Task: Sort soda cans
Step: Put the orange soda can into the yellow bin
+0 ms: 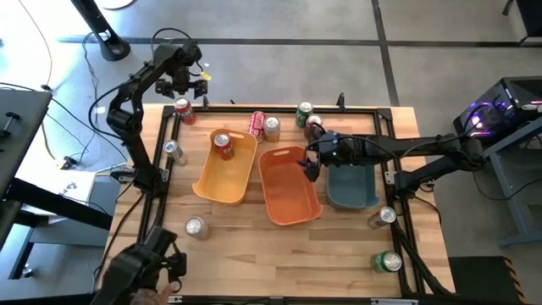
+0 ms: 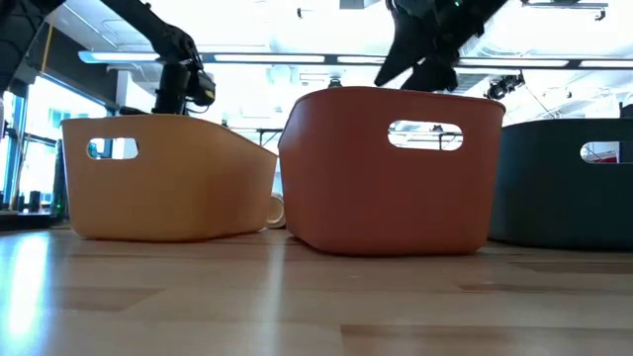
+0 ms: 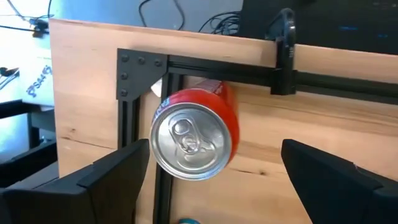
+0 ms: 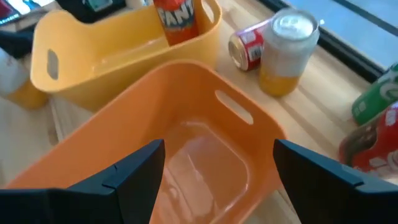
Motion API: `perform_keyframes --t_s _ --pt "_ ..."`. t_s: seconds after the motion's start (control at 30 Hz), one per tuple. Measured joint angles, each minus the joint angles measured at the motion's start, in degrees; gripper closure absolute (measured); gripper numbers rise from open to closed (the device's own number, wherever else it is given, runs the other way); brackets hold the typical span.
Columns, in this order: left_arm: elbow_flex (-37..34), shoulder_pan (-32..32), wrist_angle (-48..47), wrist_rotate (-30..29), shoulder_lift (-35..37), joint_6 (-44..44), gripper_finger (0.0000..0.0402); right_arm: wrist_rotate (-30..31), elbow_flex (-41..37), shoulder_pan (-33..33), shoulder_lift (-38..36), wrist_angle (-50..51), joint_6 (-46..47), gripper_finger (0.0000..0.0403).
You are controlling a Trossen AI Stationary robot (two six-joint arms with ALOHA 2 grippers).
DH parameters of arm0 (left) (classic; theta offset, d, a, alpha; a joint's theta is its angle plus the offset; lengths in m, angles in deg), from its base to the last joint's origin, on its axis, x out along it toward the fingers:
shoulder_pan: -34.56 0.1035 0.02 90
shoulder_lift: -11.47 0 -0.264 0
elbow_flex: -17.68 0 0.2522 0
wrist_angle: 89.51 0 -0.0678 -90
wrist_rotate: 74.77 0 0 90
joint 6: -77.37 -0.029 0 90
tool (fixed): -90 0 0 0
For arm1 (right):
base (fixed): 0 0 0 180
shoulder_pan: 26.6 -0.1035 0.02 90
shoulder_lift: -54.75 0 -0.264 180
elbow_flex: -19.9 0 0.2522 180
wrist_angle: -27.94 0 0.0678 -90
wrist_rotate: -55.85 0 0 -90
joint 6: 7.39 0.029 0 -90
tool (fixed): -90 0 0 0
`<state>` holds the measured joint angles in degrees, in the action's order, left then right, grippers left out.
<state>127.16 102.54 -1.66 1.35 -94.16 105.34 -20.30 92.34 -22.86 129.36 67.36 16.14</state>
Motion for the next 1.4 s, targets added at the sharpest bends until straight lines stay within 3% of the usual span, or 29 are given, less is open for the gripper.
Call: perform_keyframes --t_s 0.37,0.77,0.97,1.2,1.4 --pt "0.0 -0.07 0.08 -2.59 -1.57 1.83 0.0062 -4.49 -7.03 -0.02 0.09 -4.51 4.92 0.0107" --pt "0.0 -0.64 1.97 -3.8 -1.57 5.02 0.0062 -5.46 -7.13 0.21 0.09 -9.63 2.89 0.0107" --pt "0.02 0.87 12.3 3.95 -1.57 11.99 0.0062 -6.08 -7.13 0.5 0.09 -10.7 3.42 0.0107" --pt "0.02 0.9 6.95 -1.33 0.5 12.68 0.0062 -6.6 -7.13 0.35 0.09 -10.47 4.48 0.0107" --pt "-0.11 1.78 6.38 -0.83 0.85 11.93 0.0062 -6.56 -7.13 0.35 0.09 -10.41 3.43 0.0107"
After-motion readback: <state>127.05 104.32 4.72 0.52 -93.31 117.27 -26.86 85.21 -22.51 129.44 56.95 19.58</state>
